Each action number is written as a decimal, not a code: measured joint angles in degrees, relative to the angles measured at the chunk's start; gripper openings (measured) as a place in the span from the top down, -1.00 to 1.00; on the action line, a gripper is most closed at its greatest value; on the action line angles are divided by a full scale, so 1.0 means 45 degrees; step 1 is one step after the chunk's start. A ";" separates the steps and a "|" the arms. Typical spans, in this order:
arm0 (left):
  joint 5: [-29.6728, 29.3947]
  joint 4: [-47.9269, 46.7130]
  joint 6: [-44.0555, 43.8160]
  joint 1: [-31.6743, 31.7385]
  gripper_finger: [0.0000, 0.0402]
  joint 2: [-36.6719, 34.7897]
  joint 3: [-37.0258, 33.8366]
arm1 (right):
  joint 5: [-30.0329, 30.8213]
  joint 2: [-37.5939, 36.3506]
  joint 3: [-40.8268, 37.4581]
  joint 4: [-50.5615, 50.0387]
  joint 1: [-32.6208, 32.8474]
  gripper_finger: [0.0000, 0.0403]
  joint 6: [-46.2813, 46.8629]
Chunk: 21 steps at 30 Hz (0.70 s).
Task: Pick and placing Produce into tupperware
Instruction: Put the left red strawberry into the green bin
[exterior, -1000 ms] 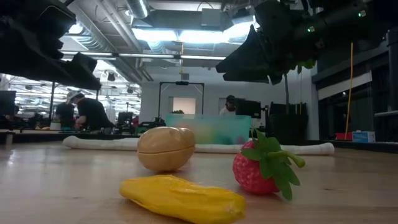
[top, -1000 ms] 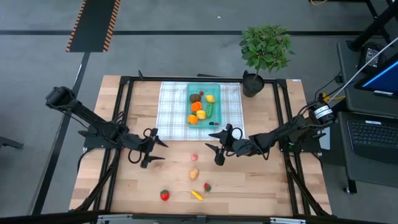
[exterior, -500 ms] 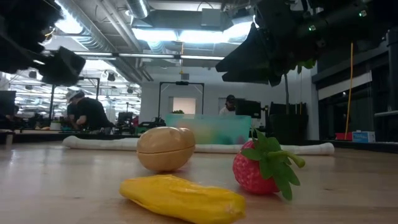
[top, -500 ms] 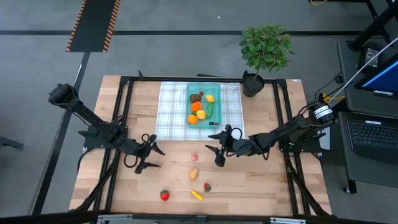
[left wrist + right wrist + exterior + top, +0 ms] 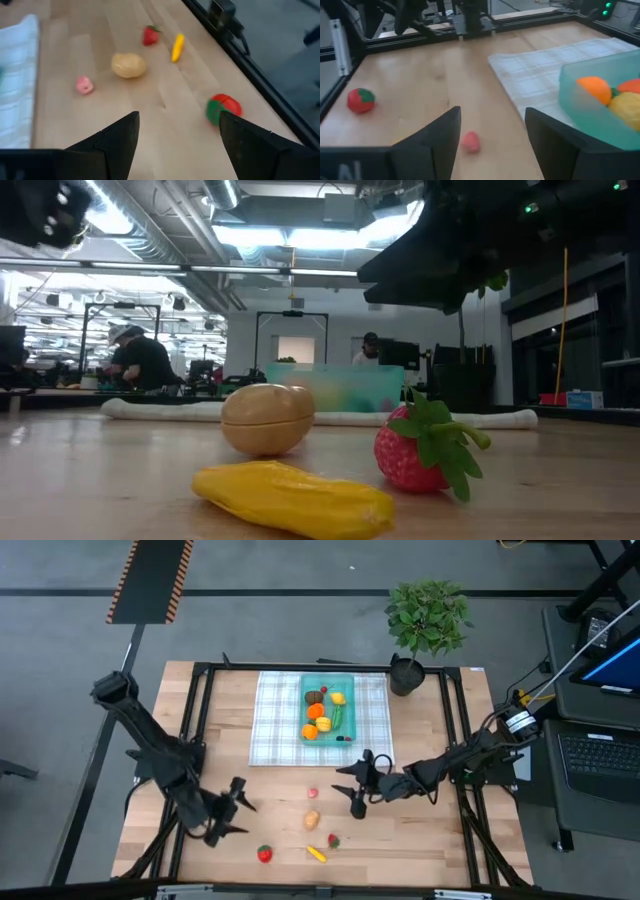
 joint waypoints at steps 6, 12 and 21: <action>0.0077 -0.2568 0.0533 -0.0103 -0.32 0.3032 0.2885 | 0.0008 0.0000 0.0000 0.0097 0.0195 -0.10 0.0239; 0.0415 -0.3864 0.1569 0.0223 -0.32 0.5247 0.4823 | 0.0013 0.0000 0.0000 0.0095 0.0195 -0.10 0.0302; 0.1214 -0.3776 0.1630 0.0476 -0.32 0.6264 0.5883 | 0.0013 0.0000 0.0000 0.0133 0.0195 -0.10 0.0298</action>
